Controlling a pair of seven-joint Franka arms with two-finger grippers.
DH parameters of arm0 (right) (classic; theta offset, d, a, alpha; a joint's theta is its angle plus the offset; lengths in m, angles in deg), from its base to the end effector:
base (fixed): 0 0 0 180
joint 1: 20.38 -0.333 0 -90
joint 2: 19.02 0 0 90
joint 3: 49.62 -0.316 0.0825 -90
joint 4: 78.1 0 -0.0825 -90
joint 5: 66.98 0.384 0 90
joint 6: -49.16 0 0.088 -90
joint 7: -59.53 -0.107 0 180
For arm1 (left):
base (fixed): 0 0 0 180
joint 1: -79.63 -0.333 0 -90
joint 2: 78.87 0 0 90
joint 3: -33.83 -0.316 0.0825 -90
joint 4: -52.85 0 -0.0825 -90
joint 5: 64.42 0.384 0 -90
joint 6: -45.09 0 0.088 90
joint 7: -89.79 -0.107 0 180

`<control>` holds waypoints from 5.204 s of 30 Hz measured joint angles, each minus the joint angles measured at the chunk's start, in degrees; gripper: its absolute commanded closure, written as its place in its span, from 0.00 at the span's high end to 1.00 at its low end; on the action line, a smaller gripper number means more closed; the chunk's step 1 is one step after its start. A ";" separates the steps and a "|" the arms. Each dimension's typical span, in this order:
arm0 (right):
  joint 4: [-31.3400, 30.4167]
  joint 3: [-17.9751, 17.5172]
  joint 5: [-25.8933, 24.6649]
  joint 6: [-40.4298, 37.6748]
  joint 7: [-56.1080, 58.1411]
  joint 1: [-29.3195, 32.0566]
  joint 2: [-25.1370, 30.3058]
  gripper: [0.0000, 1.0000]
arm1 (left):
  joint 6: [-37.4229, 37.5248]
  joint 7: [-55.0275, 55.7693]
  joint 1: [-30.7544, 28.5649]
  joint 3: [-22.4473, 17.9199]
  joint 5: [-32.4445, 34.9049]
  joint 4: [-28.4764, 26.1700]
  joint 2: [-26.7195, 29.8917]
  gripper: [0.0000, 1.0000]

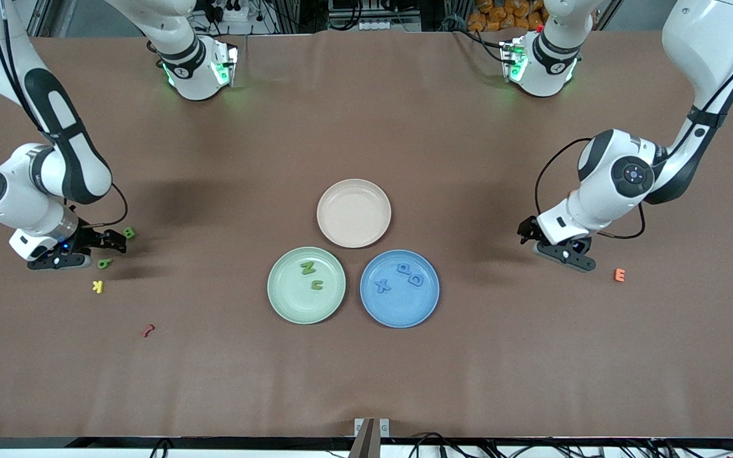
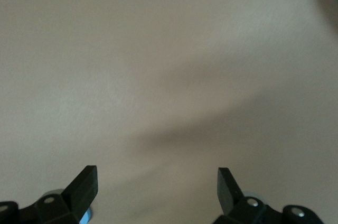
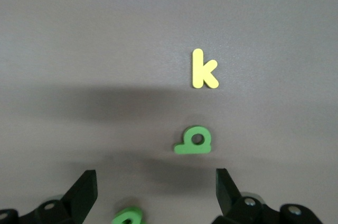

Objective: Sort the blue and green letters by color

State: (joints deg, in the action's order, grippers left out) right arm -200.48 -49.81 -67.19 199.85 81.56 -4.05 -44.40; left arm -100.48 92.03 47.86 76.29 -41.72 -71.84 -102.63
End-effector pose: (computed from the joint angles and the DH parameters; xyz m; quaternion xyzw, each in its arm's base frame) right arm 0.5552 -0.1606 0.2000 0.9983 0.0528 0.0241 0.0086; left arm 0.5574 -0.1075 0.2541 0.9774 -0.2054 0.0443 0.0245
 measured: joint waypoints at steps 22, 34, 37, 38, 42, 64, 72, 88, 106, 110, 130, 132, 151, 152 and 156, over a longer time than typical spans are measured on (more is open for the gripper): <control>3.66 -0.01 0.00 0.14 4.40 1.83 -3.67 0.80 | -3.31 1.41 -9.80 -0.16 11.59 -3.84 -0.23 1.00; 3.68 -0.13 0.00 0.77 4.97 1.83 -3.94 0.75 | -3.45 11.44 -13.89 -0.06 11.59 -3.92 -3.27 1.00; 3.68 -0.16 0.00 1.52 5.10 1.83 -4.33 0.72 | -3.51 13.91 -13.10 0.06 11.59 -3.92 -3.86 1.00; 3.68 -0.17 0.00 1.73 5.19 1.83 -4.51 0.72 | -3.51 14.52 -12.76 0.09 11.59 -3.93 -4.03 1.00; 3.74 -0.17 0.00 2.22 5.35 1.83 -5.11 0.69 | -3.51 15.47 -12.18 0.11 11.59 -3.92 -4.41 1.00; 4.30 -0.31 0.00 2.82 6.33 1.84 -5.60 0.00 | -3.55 15.56 -12.22 -0.91 13.14 -3.74 -6.91 1.00; 4.64 -0.49 0.00 2.81 6.28 1.68 -5.64 0.00 | -3.56 15.58 -12.23 -1.07 13.34 -3.58 -7.63 0.97; 11.78 -1.56 0.04 -14.71 -5.00 -3.84 -2.18 0.00 | -3.85 18.34 -12.28 -2.43 17.49 -2.68 -8.85 0.14; 18.87 -1.77 0.06 -26.78 -37.06 -21.44 0.76 0.00 | -3.79 24.32 -7.88 -2.37 17.93 -1.42 -8.72 0.08; 19.50 -1.76 0.06 -27.05 -44.51 -25.31 0.75 0.00 | -3.55 28.12 -4.99 -2.34 17.95 -0.16 -8.72 0.06; 25.42 -1.72 0.08 -26.56 -67.78 -38.24 -4.84 0.00 | -1.07 54.50 15.29 -2.32 17.96 11.51 -10.87 0.01; 26.46 -1.72 0.08 -26.55 -69.52 -39.12 -5.76 0.00 | -1.06 56.72 16.63 -2.34 17.96 12.89 -11.58 0.01; 33.59 -1.69 0.08 -22.94 -81.34 -44.75 -14.56 0.07 | -0.82 77.76 32.91 -4.25 17.96 23.37 -16.56 0.01; 33.62 -1.69 0.08 -22.78 -81.47 -44.87 -14.76 0.14 | -0.80 78.55 33.89 -4.81 17.96 23.54 -16.57 0.01; 33.99 -1.68 0.08 -22.15 -81.80 -45.09 -15.48 0.40 | -0.78 81.57 38.82 -8.29 17.96 24.61 -16.72 0.02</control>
State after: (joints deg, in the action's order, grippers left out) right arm -166.50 -51.48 -67.12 177.70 -0.24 -49.14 -59.88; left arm -101.26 173.59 86.68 68.01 -23.76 -47.24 -119.35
